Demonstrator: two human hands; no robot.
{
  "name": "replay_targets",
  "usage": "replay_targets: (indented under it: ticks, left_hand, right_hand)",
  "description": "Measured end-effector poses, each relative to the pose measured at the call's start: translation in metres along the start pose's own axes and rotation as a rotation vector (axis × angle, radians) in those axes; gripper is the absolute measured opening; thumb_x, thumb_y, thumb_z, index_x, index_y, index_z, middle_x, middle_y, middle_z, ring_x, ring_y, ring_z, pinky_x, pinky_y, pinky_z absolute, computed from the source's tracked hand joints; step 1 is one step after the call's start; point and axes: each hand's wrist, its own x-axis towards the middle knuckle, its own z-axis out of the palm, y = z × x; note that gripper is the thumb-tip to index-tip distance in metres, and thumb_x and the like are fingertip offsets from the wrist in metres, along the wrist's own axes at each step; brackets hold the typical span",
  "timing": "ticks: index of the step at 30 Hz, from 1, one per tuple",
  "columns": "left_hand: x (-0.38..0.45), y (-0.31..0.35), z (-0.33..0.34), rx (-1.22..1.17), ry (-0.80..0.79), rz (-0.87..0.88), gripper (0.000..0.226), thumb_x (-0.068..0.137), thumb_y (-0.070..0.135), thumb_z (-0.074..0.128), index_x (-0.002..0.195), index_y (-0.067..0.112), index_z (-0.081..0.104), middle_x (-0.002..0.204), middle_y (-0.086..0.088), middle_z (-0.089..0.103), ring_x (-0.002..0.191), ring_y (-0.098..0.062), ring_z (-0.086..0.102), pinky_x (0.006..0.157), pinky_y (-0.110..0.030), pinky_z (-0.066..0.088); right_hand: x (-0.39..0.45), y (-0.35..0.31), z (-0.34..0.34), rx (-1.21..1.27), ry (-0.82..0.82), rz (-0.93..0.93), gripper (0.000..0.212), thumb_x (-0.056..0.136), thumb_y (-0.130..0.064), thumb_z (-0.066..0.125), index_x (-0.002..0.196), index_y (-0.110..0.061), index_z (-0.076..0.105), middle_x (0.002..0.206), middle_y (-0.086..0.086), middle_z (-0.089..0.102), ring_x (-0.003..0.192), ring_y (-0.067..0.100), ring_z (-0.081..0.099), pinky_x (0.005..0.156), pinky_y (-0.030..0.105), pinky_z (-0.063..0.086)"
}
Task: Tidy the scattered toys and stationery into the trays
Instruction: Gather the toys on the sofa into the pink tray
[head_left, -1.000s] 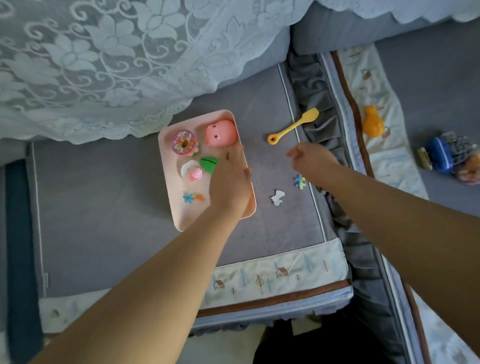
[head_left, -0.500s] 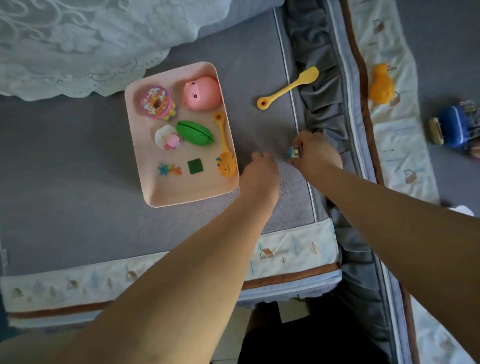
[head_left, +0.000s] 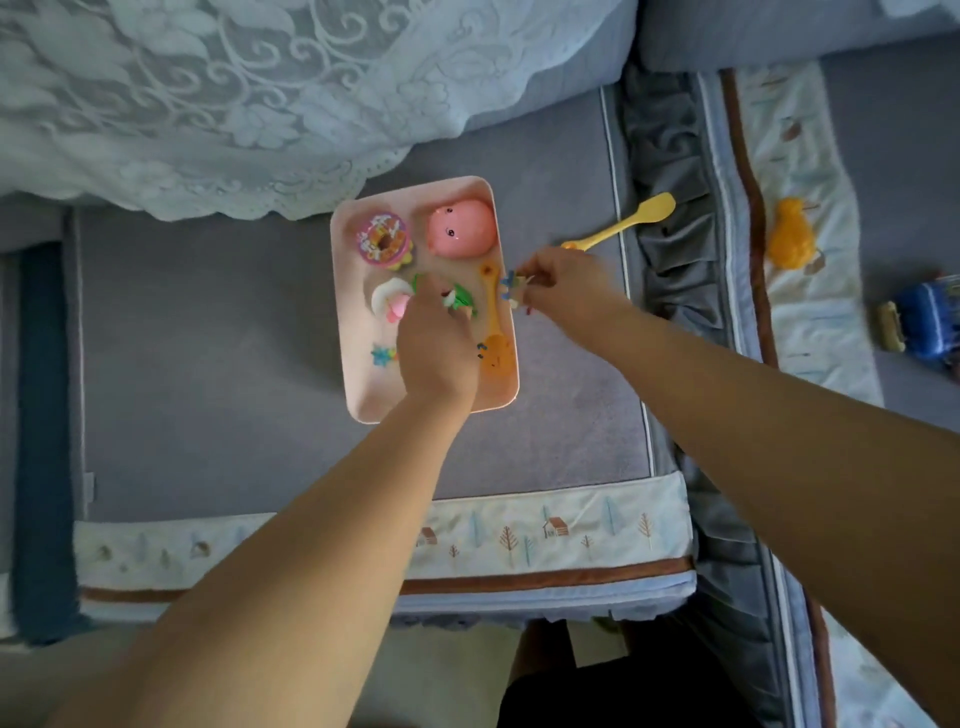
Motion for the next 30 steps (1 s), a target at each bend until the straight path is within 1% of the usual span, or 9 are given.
replay_targets:
  ticks: [3, 6, 9, 13, 16, 18, 22, 25, 30]
  left_hand:
    - [0.012, -0.010, -0.004, 0.152, 0.016, -0.015, 0.044, 0.090, 0.024, 0.060, 0.130, 0.014, 0.043, 0.127, -0.010, 0.046, 0.102, -0.032, 0.058, 0.082, -0.041, 0.047]
    - [0.016, 0.006, 0.006, 0.202, 0.062, 0.074, 0.045, 0.090, 0.021, 0.057, 0.132, 0.019, 0.042, 0.133, -0.007, 0.042, 0.102, -0.030, 0.058, 0.079, -0.040, 0.048]
    - [0.018, 0.038, 0.032, 0.153, 0.096, 0.263, 0.032, 0.090, 0.018, 0.057, 0.121, 0.020, 0.049, 0.125, -0.006, 0.052, 0.099, -0.026, 0.060, 0.076, -0.036, 0.050]
    - [0.020, 0.081, 0.074, 0.050, -0.053, 0.427, 0.034, 0.088, 0.014, 0.058, 0.121, 0.018, 0.055, 0.118, -0.009, 0.054, 0.097, -0.028, 0.060, 0.079, -0.036, 0.047]
    - [0.022, 0.110, 0.108, 0.112, -0.171, 0.451, 0.034, 0.092, 0.017, 0.054, 0.126, 0.020, 0.052, 0.124, -0.009, 0.049, 0.101, -0.030, 0.058, 0.081, -0.038, 0.046]
    - [0.028, 0.121, 0.125, 0.153, -0.211, 0.451, 0.036, 0.093, 0.018, 0.053, 0.129, 0.018, 0.050, 0.125, -0.010, 0.048, 0.106, -0.032, 0.056, 0.083, -0.043, 0.048]
    - [0.044, 0.128, 0.148, 0.306, -0.247, 0.442, 0.038, 0.093, 0.013, 0.050, 0.131, 0.010, 0.048, 0.125, -0.014, 0.045, 0.103, -0.037, 0.055, 0.079, -0.046, 0.049]
    - [0.055, 0.129, 0.155, 0.448, -0.241, 0.439, 0.032, 0.093, 0.007, 0.046, 0.124, 0.003, 0.050, 0.122, -0.019, 0.046, 0.107, -0.039, 0.051, 0.078, -0.046, 0.046]
    - [0.075, 0.130, 0.161, 0.487, -0.299, 0.411, 0.031, 0.092, 0.003, 0.047, 0.122, 0.001, 0.049, 0.124, -0.021, 0.045, 0.104, -0.040, 0.055, 0.079, -0.045, 0.047]
  right_hand:
    - [0.001, -0.006, 0.001, 0.040, -0.091, 0.023, 0.024, 0.087, -0.016, 0.063, 0.111, -0.019, 0.066, 0.087, -0.001, 0.066, 0.084, 0.013, 0.061, 0.076, 0.026, 0.048]
    - [-0.003, 0.017, -0.015, 0.049, -0.066, 0.110, 0.022, 0.091, -0.014, 0.056, 0.111, -0.021, 0.063, 0.091, 0.001, 0.069, 0.088, 0.016, 0.064, 0.076, 0.029, 0.053]
    - [-0.008, 0.051, -0.042, -0.002, 0.013, 0.167, 0.022, 0.091, -0.015, 0.052, 0.107, -0.023, 0.064, 0.093, -0.001, 0.070, 0.086, 0.015, 0.065, 0.069, 0.027, 0.052]
    - [-0.007, 0.085, -0.081, -0.032, 0.201, 0.254, 0.019, 0.092, -0.018, 0.055, 0.105, -0.029, 0.064, 0.095, -0.006, 0.067, 0.079, 0.011, 0.060, 0.062, 0.022, 0.044]
    - [-0.004, 0.106, -0.109, -0.021, 0.313, 0.280, 0.023, 0.092, -0.017, 0.051, 0.107, -0.029, 0.063, 0.093, -0.005, 0.064, 0.075, 0.013, 0.058, 0.056, 0.022, 0.041]
    - [-0.002, 0.115, -0.121, -0.050, 0.393, 0.268, 0.025, 0.092, -0.015, 0.049, 0.110, -0.025, 0.062, 0.096, -0.002, 0.063, 0.082, 0.017, 0.059, 0.064, 0.023, 0.039]
    - [0.003, 0.129, -0.139, -0.151, 0.574, 0.247, 0.030, 0.088, -0.013, 0.053, 0.115, -0.025, 0.059, 0.122, 0.003, 0.050, 0.101, 0.024, 0.054, 0.076, 0.028, 0.041]
    - [0.005, 0.137, -0.146, -0.227, 0.648, 0.254, 0.037, 0.085, -0.010, 0.055, 0.118, -0.027, 0.057, 0.126, 0.003, 0.043, 0.102, 0.023, 0.053, 0.076, 0.031, 0.046]
    - [0.012, 0.143, -0.146, -0.298, 0.676, 0.335, 0.045, 0.087, -0.013, 0.056, 0.127, -0.031, 0.045, 0.129, 0.004, 0.040, 0.106, 0.024, 0.051, 0.078, 0.039, 0.053]
